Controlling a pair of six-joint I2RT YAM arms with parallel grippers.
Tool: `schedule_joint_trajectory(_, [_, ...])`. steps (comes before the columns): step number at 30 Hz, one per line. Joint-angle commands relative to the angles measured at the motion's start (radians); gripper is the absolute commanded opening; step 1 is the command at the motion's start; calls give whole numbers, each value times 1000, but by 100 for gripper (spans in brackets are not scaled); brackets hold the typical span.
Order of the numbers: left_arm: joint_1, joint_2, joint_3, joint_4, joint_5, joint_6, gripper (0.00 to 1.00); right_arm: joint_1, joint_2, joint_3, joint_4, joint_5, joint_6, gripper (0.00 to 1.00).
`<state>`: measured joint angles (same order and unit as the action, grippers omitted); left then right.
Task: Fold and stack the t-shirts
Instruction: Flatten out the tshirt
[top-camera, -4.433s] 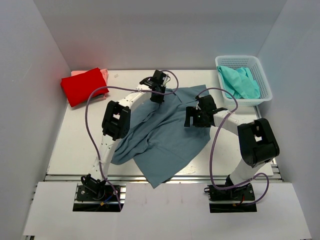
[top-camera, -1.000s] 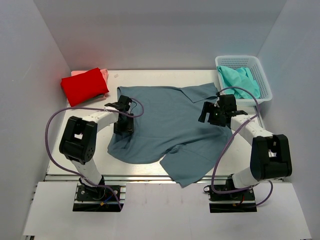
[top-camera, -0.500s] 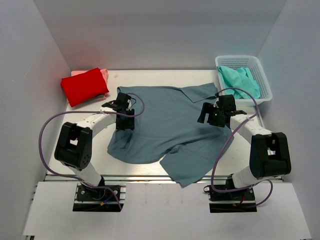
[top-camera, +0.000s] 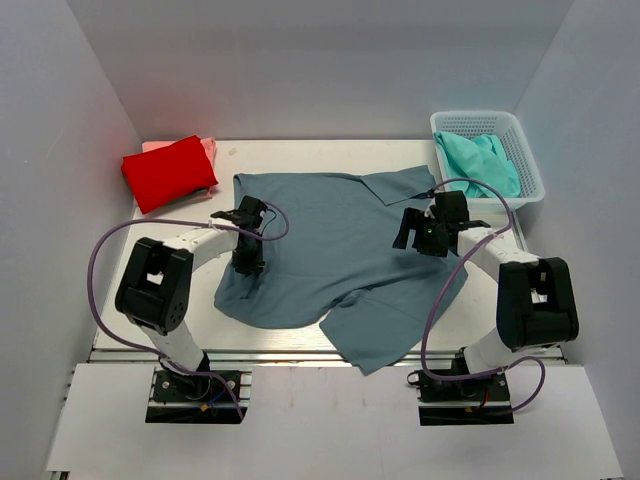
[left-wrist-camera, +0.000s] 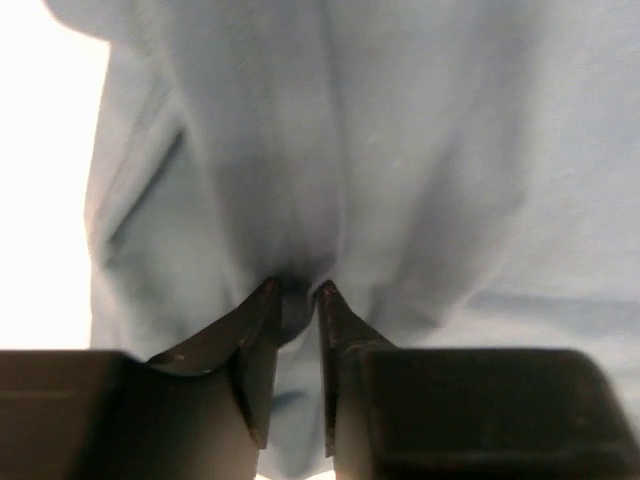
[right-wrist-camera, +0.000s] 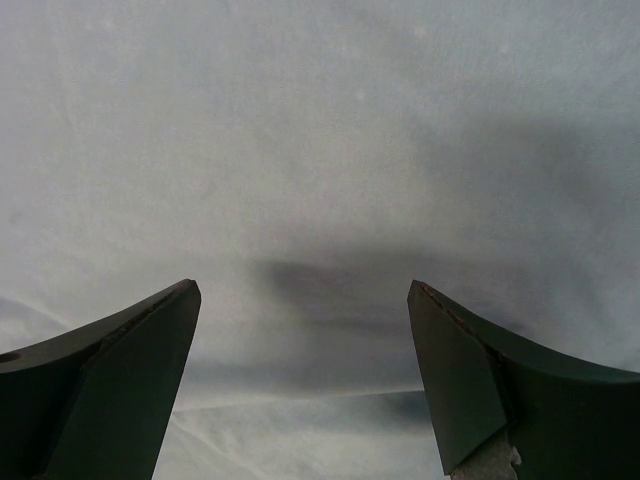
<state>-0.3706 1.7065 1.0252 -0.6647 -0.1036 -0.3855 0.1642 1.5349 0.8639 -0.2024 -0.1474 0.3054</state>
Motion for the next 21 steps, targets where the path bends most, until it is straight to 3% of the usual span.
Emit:
schedule_joint_trajectory(1, [-2,-65,-8,-55,-68,-38,31,0,13,37,18,-15,-5,90])
schedule_joint_trajectory(5, [-2,-91,-8,-70,-100,-50,19,0,25,32,9,9,15,89])
schedule_joint_trajectory(6, [-2,-91,-8,-79,-113,-62,3,-2,24,26,6,18,15,89])
schedule_joint_trajectory(7, [-2,-82,-8,-88,-123,-62,0,-3,25,21,3,28,23,89])
schedule_joint_trajectory(16, [27,-73,10,-187,-352,-210,0,-5,28,27,-2,43,24,88])
schedule_joint_trajectory(21, [38,-73,-26,-165,-361,-247,0,-2,31,33,-6,46,20,88])
